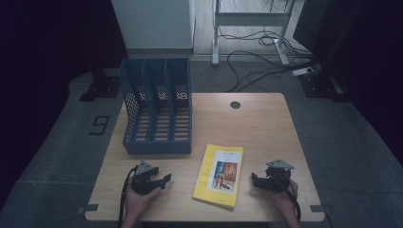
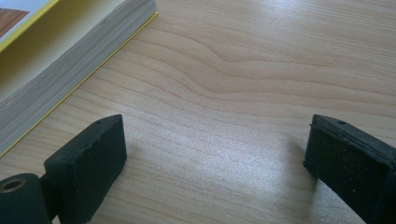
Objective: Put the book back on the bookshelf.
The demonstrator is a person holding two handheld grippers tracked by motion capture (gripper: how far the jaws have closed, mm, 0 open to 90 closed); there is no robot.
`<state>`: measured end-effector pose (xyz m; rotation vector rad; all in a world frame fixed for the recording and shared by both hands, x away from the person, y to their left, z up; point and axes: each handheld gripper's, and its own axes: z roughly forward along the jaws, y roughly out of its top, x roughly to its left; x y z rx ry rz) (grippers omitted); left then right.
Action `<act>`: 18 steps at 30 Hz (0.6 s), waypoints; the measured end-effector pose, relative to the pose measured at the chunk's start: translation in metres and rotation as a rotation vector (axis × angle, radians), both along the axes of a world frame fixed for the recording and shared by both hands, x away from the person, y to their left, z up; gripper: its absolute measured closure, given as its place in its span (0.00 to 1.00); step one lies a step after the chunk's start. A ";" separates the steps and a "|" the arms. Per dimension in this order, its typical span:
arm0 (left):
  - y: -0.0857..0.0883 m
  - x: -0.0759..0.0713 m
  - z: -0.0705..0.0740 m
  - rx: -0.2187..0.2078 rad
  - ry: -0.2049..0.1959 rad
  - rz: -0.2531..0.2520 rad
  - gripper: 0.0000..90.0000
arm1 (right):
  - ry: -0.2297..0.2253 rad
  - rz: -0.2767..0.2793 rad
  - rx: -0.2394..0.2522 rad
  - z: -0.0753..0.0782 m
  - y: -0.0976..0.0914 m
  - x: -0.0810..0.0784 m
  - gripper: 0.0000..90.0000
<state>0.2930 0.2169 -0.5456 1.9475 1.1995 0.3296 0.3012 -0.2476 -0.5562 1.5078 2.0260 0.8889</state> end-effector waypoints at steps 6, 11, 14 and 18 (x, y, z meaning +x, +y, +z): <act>0.000 -0.001 0.000 -0.002 0.006 0.002 0.36 | -0.006 0.001 0.005 0.000 -0.002 -0.004 0.08; 0.001 -0.001 0.000 -0.001 0.015 0.017 0.36 | -0.006 0.003 0.005 0.000 -0.003 -0.004 0.09; 0.001 0.000 0.000 -0.006 0.014 0.021 0.36 | -0.013 -0.013 0.006 0.001 -0.004 -0.005 0.12; 0.002 -0.001 0.002 -0.020 0.005 0.023 0.37 | -0.018 -0.025 0.008 0.001 -0.005 -0.005 0.14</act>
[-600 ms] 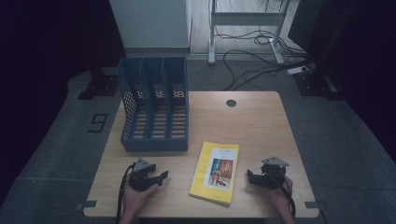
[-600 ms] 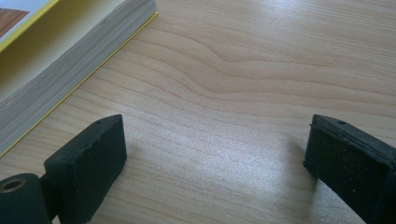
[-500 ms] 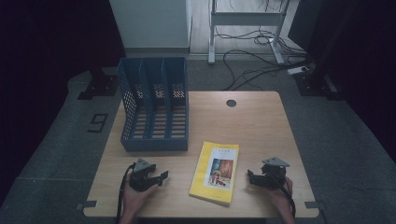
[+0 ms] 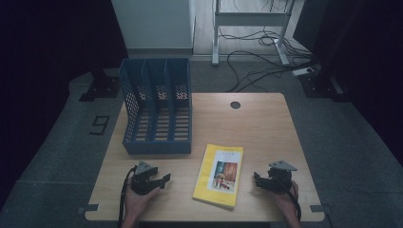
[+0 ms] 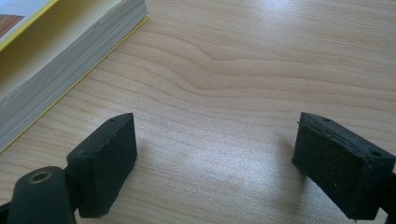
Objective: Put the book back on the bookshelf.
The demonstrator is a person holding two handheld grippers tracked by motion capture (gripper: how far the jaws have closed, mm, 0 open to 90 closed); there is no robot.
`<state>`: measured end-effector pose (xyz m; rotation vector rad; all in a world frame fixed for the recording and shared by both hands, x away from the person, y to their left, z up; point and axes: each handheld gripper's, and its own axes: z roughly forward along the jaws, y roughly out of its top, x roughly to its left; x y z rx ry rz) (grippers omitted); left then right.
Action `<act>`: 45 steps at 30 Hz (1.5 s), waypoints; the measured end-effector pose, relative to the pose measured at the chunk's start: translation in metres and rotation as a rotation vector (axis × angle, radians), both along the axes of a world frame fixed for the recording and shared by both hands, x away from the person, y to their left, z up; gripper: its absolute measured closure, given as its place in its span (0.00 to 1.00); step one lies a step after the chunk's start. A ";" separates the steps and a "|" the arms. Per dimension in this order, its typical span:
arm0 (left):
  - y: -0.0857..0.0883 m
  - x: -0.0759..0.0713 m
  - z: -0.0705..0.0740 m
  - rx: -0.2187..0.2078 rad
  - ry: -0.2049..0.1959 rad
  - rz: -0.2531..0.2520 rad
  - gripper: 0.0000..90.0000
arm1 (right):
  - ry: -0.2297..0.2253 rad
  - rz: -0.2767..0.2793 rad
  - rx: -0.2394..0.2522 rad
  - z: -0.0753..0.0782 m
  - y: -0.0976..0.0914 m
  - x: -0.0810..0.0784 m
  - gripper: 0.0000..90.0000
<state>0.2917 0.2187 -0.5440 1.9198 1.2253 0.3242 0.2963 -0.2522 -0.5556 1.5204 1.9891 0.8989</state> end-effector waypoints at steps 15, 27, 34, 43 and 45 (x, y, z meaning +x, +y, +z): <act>-0.027 0.004 0.020 -0.052 -0.042 -0.025 0.36 | 0.005 -0.012 0.061 0.002 0.003 -0.002 0.16; -0.064 0.012 0.027 -0.067 -0.061 -0.097 0.37 | -0.025 0.017 0.068 0.013 0.029 0.004 0.18; -0.071 0.017 0.025 -0.075 -0.038 -0.115 0.37 | -0.032 0.030 0.071 0.015 0.041 0.006 0.19; -0.088 0.018 0.024 -0.081 -0.044 -0.146 0.39 | -0.064 0.000 0.080 0.021 0.050 0.008 0.21; -0.093 0.018 0.024 -0.076 -0.041 -0.160 0.39 | -0.072 -0.003 0.085 0.023 0.051 0.007 0.20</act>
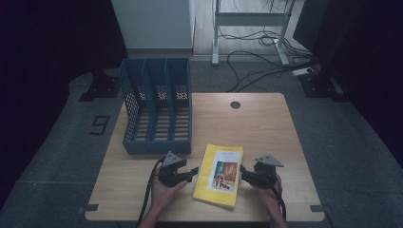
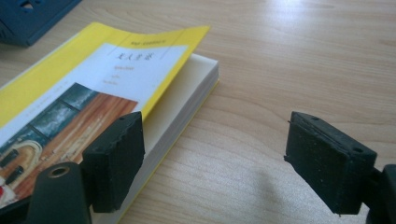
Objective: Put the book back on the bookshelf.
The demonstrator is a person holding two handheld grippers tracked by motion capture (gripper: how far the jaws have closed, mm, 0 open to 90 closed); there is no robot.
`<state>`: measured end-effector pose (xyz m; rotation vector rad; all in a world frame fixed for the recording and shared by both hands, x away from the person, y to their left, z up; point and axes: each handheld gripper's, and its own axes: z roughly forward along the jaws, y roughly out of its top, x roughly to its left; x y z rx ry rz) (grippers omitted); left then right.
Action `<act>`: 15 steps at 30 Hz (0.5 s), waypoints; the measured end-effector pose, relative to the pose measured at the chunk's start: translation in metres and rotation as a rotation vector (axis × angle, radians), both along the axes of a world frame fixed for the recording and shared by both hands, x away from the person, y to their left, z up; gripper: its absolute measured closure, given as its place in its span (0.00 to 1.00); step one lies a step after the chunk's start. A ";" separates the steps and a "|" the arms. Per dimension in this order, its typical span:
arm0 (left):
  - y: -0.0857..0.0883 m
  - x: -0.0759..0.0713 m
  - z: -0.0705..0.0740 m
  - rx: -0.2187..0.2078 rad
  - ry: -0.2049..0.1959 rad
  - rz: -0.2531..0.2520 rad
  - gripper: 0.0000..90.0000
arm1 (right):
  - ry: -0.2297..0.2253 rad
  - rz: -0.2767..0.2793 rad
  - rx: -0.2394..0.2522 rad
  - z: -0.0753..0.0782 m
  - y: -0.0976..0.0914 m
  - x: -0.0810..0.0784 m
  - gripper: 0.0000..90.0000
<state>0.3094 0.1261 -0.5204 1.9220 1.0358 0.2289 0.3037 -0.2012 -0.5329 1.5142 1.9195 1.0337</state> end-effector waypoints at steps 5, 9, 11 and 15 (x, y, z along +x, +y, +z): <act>-0.010 -0.003 -0.005 0.005 0.017 -0.035 0.38 | -0.012 0.000 0.001 0.002 0.000 -0.002 0.20; -0.018 -0.004 -0.009 0.024 0.029 -0.058 0.38 | -0.019 -0.006 0.015 0.004 -0.002 -0.004 0.21; -0.022 -0.005 -0.012 0.035 0.035 -0.067 0.37 | -0.023 -0.007 0.019 0.006 -0.004 -0.005 0.21; -0.027 -0.006 -0.015 0.051 0.042 -0.085 0.37 | -0.030 -0.012 0.027 0.007 -0.006 -0.007 0.21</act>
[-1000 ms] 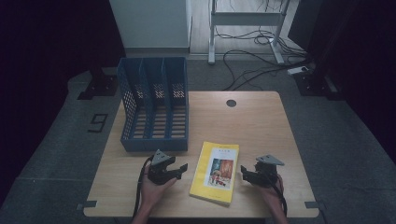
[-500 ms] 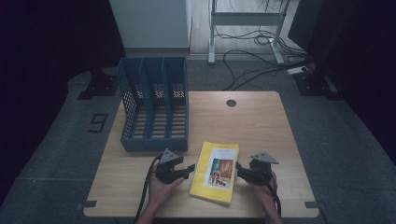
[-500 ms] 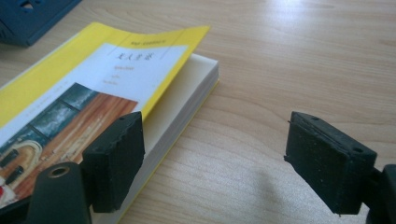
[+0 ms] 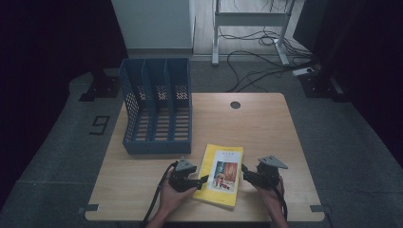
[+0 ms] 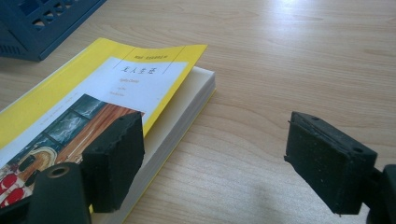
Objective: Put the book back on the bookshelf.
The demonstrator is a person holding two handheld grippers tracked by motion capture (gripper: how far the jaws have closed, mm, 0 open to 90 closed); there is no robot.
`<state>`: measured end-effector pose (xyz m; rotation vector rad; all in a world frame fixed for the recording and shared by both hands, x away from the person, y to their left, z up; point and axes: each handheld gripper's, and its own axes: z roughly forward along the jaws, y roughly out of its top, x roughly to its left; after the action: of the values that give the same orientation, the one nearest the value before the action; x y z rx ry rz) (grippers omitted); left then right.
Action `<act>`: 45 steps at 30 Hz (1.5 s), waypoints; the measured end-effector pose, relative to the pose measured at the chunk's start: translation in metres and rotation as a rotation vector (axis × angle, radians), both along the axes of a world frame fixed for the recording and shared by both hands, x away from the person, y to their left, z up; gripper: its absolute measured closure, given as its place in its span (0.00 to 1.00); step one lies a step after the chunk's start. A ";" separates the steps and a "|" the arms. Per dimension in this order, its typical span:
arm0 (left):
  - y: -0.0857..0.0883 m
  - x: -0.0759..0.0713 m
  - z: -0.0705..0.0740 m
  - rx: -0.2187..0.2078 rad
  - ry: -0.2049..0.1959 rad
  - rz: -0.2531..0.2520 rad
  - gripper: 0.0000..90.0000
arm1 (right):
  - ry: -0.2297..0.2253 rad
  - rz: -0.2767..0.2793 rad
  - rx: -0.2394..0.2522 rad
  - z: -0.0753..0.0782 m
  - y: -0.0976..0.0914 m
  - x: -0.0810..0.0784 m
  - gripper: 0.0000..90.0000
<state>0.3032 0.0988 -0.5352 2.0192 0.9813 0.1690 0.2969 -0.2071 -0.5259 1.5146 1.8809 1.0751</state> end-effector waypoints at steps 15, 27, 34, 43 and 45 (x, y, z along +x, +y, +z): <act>-0.003 0.001 -0.002 -0.002 0.006 -0.006 0.37 | -0.014 -0.026 0.025 0.003 -0.009 -0.004 0.21; -0.013 0.001 -0.008 0.026 0.021 -0.026 0.35 | -0.016 0.039 0.064 0.007 0.000 -0.007 0.24; -0.015 0.001 -0.011 0.038 0.031 -0.011 0.34 | 0.004 0.097 0.071 0.004 0.014 -0.005 0.24; -0.015 0.001 -0.011 0.029 0.047 -0.003 0.33 | 0.061 0.151 0.070 -0.007 0.031 0.002 0.24; -0.015 0.001 -0.011 0.031 0.047 -0.002 0.33 | 0.074 0.156 0.066 -0.011 0.034 0.003 0.24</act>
<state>0.3041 0.0840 -0.5466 2.0601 1.0113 0.1372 0.3002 -0.1728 -0.5365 1.4824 2.0619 1.1757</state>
